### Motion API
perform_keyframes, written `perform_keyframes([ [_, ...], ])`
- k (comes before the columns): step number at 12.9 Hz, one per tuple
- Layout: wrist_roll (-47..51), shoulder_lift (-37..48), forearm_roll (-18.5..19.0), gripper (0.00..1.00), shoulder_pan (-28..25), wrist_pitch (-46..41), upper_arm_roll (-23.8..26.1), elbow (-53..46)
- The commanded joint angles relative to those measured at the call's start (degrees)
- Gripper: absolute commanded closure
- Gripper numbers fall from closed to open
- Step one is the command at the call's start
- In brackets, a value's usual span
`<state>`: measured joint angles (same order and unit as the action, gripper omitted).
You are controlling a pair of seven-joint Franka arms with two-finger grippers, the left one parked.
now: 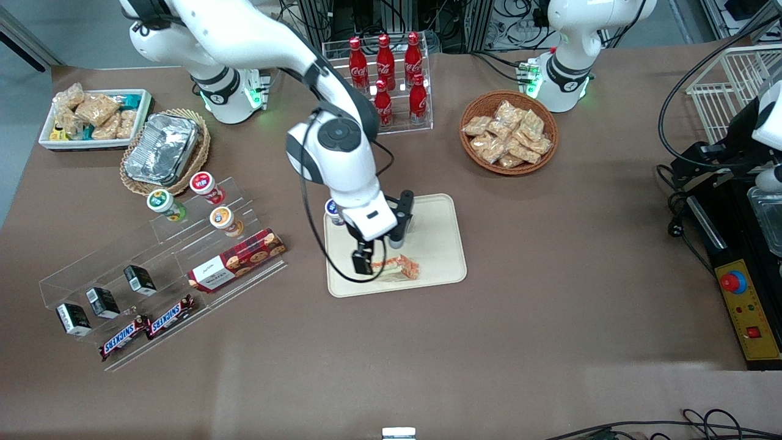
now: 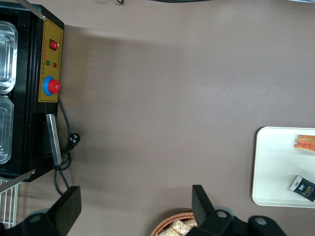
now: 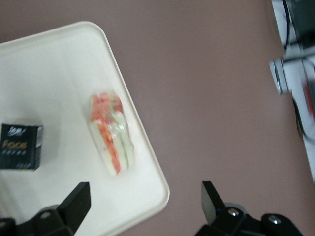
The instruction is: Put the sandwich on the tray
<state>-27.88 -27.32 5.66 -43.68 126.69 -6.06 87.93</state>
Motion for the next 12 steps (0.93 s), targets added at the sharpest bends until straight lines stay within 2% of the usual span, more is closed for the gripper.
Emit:
perform_keyframes([
  [1, 11.99, 5.94, -1.00, 0.00, 1.57, -10.29, -0.88, 1.55],
  [3, 21.69, 8.24, -1.00, 0.00, 4.02, -13.56, -0.97, 1.55],
  [5, 23.92, 9.64, -1.09, 0.00, 7.79, -14.55, -0.97, 1.63],
  [7, 24.97, 11.84, -3.10, 0.00, 13.59, -14.28, -0.97, 1.72],
  [10, 29.02, 15.09, -3.98, 0.00, 24.39, -16.38, -0.27, 2.60],
  [12, 29.11, 17.63, -6.27, 0.00, 29.59, -17.52, -0.27, 2.60],
])
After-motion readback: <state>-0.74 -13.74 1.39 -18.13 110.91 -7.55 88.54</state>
